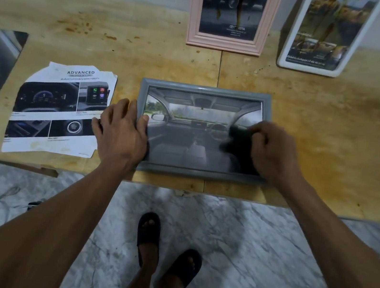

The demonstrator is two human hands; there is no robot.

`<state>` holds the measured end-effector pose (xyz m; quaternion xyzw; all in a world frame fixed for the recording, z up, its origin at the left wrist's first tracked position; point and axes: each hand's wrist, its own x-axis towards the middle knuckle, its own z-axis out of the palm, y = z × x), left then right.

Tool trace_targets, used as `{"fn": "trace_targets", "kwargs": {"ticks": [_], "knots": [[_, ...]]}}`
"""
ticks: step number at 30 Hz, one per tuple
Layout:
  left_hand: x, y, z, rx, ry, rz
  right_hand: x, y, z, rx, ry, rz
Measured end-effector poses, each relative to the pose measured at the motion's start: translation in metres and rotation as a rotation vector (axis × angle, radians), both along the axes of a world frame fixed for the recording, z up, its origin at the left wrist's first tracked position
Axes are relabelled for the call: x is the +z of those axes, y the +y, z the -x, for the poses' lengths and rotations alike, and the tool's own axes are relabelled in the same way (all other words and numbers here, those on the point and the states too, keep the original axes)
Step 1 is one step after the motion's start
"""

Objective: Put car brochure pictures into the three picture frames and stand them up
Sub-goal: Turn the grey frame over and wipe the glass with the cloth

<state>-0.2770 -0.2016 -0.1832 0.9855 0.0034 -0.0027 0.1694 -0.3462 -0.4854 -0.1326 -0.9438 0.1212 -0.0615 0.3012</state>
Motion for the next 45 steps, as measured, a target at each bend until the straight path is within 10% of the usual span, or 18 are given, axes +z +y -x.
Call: {"fn": "trace_targets", "kwargs": {"ticks": [8,24,45], "knots": [[-0.001,-0.003,0.000,0.020,-0.012,0.003,-0.034,0.013,-0.030,-0.002,0.261,0.498],[-0.003,-0.005,0.001,0.055,-0.021,0.008,-0.037,0.025,-0.010,0.267,0.077,0.014],[0.001,-0.008,0.004,0.062,-0.013,0.017,0.008,0.056,-0.056,0.182,-0.091,0.021]]}}
